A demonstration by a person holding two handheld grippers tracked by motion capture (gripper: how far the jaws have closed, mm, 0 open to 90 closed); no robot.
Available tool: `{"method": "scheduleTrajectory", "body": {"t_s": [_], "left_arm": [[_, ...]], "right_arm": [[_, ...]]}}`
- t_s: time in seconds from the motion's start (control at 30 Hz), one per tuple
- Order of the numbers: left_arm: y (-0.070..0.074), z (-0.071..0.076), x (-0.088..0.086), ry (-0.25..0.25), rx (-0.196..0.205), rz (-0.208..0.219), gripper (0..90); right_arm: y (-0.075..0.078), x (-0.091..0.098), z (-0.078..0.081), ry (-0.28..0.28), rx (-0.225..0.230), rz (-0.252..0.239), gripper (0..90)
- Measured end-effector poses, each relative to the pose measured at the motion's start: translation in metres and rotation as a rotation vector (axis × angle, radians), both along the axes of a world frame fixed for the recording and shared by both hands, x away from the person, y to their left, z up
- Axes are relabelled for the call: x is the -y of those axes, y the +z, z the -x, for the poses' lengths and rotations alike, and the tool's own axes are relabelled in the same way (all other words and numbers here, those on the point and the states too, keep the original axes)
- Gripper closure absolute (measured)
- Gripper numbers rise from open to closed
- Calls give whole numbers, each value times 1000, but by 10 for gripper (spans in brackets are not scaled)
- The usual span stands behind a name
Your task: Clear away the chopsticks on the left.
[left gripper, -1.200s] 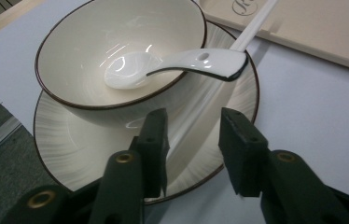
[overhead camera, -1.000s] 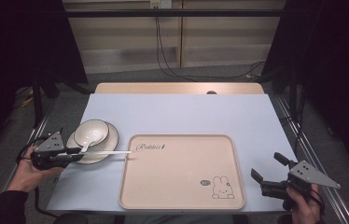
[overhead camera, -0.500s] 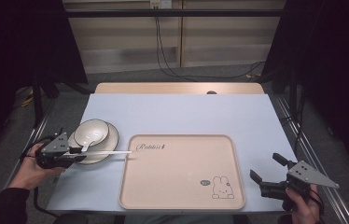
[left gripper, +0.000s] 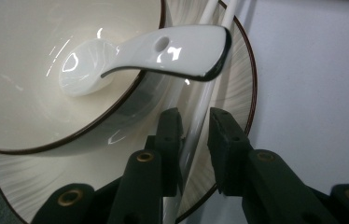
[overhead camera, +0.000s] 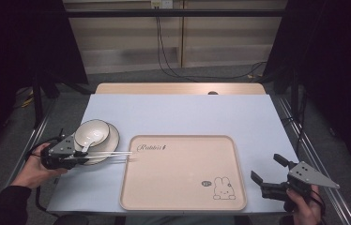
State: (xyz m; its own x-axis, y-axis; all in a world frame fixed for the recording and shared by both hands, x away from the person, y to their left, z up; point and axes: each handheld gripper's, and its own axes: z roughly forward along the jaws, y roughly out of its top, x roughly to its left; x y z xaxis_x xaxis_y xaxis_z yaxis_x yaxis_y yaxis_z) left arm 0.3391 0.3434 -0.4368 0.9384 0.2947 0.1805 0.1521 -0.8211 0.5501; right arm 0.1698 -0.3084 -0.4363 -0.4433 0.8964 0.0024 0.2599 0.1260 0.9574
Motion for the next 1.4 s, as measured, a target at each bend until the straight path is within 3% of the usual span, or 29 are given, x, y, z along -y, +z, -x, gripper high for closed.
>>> {"method": "scheduleTrajectory", "body": {"t_s": [0.07,0.13,0.2,0.23,0.4,0.43,0.67,0.87,0.93,1.1,1.23,1.4], "left_arm": [[-1,-2,3,-19,-23,-16,765],[-1,-3,5,-30,-21,-25,792],[-1,-5,7,-46,-35,-22,813],[-3,-4,8,-34,-55,6,829],[-2,-5,7,-45,-61,6,844],[-3,-4,7,-30,-72,22,844],[1,-6,5,-14,-111,28,845],[4,-2,4,9,-126,75,845],[4,0,3,21,-113,83,846],[7,4,4,37,-137,104,846],[8,7,4,85,-134,147,847],[10,10,4,114,-161,191,847]], "right_arm": [[0,0,0,0,0,2,4],[0,0,0,-6,-2,3,4],[0,0,0,1,-2,1,5],[0,0,0,1,-3,1,4],[0,0,1,-3,-3,0,4],[0,1,1,-2,-4,1,4],[0,0,1,0,-4,-1,4],[0,1,1,1,-7,2,4],[-1,0,0,0,-18,5,5],[-1,0,-1,1,-22,3,5],[-2,-1,-2,2,-25,6,5],[-2,-1,-2,8,-26,6,5]]}}
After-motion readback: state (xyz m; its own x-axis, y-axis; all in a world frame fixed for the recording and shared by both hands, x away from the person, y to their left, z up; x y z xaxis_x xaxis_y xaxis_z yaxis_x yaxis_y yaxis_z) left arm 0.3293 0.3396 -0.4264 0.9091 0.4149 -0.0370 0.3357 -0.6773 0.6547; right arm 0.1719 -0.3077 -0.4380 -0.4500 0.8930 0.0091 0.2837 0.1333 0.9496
